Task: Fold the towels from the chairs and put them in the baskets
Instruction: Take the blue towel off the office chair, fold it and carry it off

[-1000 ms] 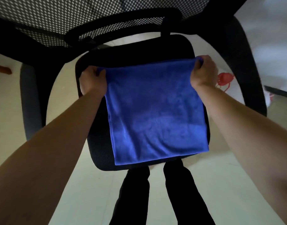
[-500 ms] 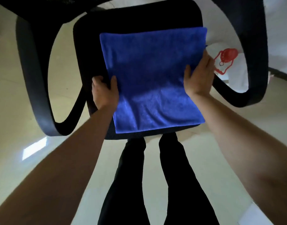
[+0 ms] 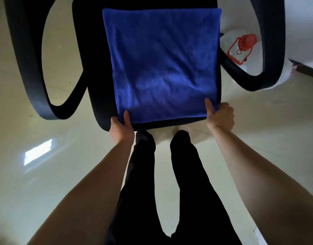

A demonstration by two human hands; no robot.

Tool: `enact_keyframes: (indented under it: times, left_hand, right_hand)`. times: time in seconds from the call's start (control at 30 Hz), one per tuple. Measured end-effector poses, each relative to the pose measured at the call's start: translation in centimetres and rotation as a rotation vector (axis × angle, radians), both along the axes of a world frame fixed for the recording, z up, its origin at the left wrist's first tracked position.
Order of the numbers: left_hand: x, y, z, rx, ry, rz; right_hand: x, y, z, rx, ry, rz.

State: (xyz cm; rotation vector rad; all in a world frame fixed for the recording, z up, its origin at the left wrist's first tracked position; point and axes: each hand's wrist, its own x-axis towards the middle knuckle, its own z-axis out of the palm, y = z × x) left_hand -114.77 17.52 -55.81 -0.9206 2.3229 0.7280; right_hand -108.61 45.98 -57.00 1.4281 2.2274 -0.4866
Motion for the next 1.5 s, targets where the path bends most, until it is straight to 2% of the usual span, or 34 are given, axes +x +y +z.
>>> enact_keyframes:
  times: [0.1, 0.13, 0.23, 0.27, 0.33, 0.43, 0.6, 0.67, 0.8, 0.9, 1.03, 1.23, 1.3, 1.4, 1.43, 1.5]
  left_hand:
    - [0.8, -0.4, 1.5, 0.047, 0.096, 0.119]
    - [0.7, -0.1, 1.8, 0.055, 0.136, 0.162]
    - [0.2, 0.5, 3.1, 0.058, 0.238, 0.276]
    - [0.0, 0.5, 3.4, 0.049, 0.251, 0.299]
    - [0.2, -0.3, 3.6, 0.051, 0.223, 0.322]
    - [0.9, -1.7, 2.9, 0.028, 0.034, 0.284]
    - [2.1, -3.0, 2.6, -0.006, -0.053, 0.199]
    - [1.7, -3.2, 2.8, -0.008, -0.061, 0.207]
    - [-2.4, -1.4, 4.5, 0.140, 0.069, 0.405]
    - [-8.0, 0.3, 5.2, 0.329, 0.139, 0.546]
    - [-15.2, 1.7, 5.1, 0.530, 0.095, 0.596]
    - [-21.7, 3.1, 4.0, 0.770, 0.017, 0.499]
    - [-22.9, 3.6, 3.7, 0.754, -0.009, 0.466]
    - [-23.5, 4.0, 3.2, 0.703, 0.064, 0.398]
    - [-23.3, 4.0, 2.7, 0.668, 0.111, 0.332]
    - [-22.2, 3.5, 1.6, 0.419, 0.236, 0.035]
  right_hand:
    - [1.2, 0.6, 1.6, -0.266, -0.038, -0.033]
    - [1.1, 0.6, 1.8, -0.286, 0.032, -0.054]
    - [1.0, 0.0, 3.5, -0.238, 0.410, -0.203]
    - [1.0, -0.1, 4.0, -0.208, 0.467, -0.220]
    - [1.5, 0.1, 4.9, -0.181, 0.389, -0.193]
    - [2.7, 0.2, 4.9, -0.255, 0.227, -0.257]
    - [3.3, -0.4, 5.6, -0.323, 0.127, -0.251]
    - [3.3, -0.6, 5.8, -0.373, 0.137, -0.339]
    - [0.1, -0.1, 7.0, -0.650, 0.394, -0.747]
    - [-4.4, 1.4, 7.8, -0.714, 0.597, -0.871]
    - [-10.7, 3.2, 7.8, -0.786, 0.715, -0.904]
    - [-17.8, 5.0, 5.2, -0.831, 0.712, -0.908]
    - [-19.4, 5.6, 4.4, -0.835, 0.707, -0.891]
    - [-20.4, 6.3, 3.2, -0.761, 0.674, -0.772]
    - [-20.5, 6.4, 2.8, -0.706, 0.637, -0.686]
    - [-19.6, 6.0, 2.3, -0.505, 0.526, -0.391]
